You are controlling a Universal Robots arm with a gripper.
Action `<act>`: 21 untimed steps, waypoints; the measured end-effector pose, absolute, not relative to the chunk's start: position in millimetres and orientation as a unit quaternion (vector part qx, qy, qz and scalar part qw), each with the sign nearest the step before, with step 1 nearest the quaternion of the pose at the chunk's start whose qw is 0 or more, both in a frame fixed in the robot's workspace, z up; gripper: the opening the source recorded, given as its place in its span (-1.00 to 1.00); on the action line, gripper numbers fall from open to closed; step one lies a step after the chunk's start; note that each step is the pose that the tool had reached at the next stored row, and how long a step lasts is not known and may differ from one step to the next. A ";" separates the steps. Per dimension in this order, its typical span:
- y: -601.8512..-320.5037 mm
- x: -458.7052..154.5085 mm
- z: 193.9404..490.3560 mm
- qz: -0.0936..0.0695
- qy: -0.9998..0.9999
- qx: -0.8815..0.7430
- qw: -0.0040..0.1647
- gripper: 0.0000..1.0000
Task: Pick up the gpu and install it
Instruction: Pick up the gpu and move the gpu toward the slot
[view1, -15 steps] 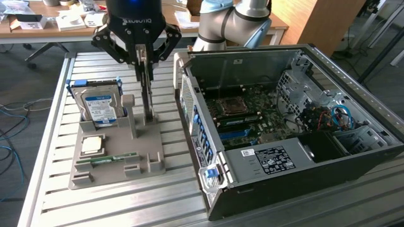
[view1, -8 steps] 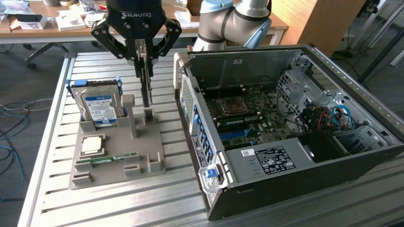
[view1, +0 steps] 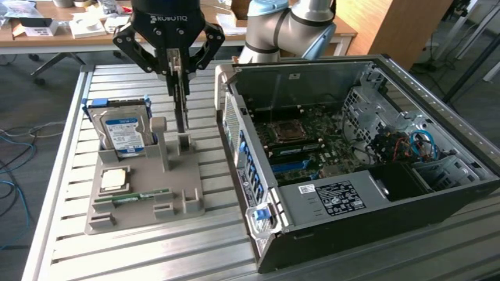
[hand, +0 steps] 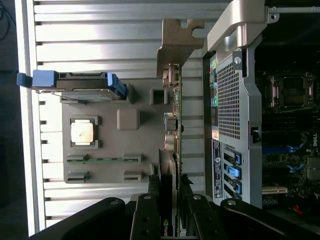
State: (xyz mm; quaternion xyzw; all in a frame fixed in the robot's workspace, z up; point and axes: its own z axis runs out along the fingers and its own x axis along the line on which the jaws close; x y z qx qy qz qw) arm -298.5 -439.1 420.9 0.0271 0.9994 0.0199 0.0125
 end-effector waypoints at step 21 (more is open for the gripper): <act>-439.1 -267.9 421.0 0.020 0.999 0.027 0.012 -0.47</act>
